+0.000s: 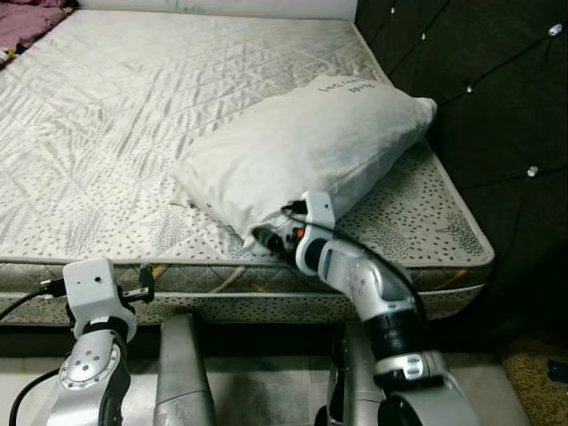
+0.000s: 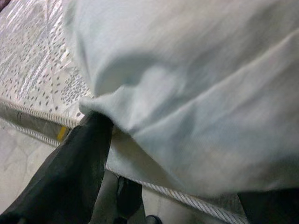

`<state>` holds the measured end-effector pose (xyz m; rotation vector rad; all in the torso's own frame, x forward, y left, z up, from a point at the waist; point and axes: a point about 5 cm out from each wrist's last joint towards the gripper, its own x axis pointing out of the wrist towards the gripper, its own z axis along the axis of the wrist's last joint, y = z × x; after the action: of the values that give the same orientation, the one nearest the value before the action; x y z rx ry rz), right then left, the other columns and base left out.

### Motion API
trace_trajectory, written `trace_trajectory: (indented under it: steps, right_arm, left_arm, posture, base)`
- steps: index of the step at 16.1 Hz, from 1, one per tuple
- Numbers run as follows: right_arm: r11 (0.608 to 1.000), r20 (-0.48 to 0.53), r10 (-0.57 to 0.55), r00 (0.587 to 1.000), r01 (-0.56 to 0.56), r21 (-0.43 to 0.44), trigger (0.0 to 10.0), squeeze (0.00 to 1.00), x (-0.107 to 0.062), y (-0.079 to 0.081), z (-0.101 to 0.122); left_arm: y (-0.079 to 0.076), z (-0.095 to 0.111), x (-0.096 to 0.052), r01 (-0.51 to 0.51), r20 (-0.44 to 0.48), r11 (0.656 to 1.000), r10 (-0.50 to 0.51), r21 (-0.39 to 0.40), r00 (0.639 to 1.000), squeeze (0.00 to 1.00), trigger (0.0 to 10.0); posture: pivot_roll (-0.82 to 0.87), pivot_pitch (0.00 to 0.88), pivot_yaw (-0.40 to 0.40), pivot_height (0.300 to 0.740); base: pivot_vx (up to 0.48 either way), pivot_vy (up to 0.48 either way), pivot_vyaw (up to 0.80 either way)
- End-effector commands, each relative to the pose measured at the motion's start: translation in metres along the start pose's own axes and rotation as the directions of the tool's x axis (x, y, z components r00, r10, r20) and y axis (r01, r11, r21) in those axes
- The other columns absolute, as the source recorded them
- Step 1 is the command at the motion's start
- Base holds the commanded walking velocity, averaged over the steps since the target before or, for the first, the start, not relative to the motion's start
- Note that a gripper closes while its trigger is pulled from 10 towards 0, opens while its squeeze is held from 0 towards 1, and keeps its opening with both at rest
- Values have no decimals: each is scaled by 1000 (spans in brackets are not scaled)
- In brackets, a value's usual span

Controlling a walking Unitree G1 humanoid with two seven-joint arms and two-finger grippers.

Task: Clean up the room

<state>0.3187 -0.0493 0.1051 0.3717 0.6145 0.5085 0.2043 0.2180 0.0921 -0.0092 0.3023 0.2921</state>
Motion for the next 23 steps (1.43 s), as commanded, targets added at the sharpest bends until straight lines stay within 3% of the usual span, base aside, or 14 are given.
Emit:
trace_trajectory:
  steps: [1,3,4,5,8,12,13,15,23]
  right_arm:
    - [999,74,-36,997,33,42,10000,0,-2,-5,18]
    - [992,89,-34,995,23,121,10000,0,-1,-5,21]
    - [975,115,-40,993,14,220,2745,0,2,-4,25]
    - [964,144,-37,989,-3,267,0,0,3,-2,28]
    - [954,200,-66,978,3,301,0,0,5,-2,37]
    - [962,219,-161,962,103,255,0,0,5,-15,38]
    - [946,253,-244,936,173,273,0,0,4,-23,38]
    - [941,275,-277,921,202,273,0,0,4,-26,39]
    - [941,334,-316,888,247,232,0,0,4,-36,47]
  left_arm:
    - [0,5,1,12,9,1000,-12,2,1000,0,10000]
    - [-1,5,2,16,9,1000,-16,1,1000,0,10000]
    - [-2,6,3,19,10,1000,-19,-2,1000,0,10000]
    - [-3,7,4,21,11,1000,-21,-3,1000,0,10000]
    - [-3,8,6,22,13,1000,-22,-6,1000,0,10000]
    - [-3,8,9,12,16,1000,-12,-13,1000,0,10000]
    - [-4,8,10,12,16,1000,-12,-13,1000,0,10000]
    - [-6,10,12,24,28,1000,-24,-13,999,0,10000]
    - [-12,13,16,51,52,999,-50,-11,997,0,10000]
  posture:
    - [36,2,-43,507]
    - [35,1,-41,507]
    - [36,0,-38,507]
    - [36,0,-38,507]
    - [38,0,-37,507]
    - [40,0,-38,507]
    - [41,0,-39,507]
    - [42,0,-38,507]
    - [36,0,-37,507]
  base:
    - [0,0,0]
    - [0,0,0]
    - [0,0,0]
    - [0,0,0]
    - [0,0,0]
    - [0,0,0]
    - [0,0,0]
    - [0,0,0]
    - [0,0,0]
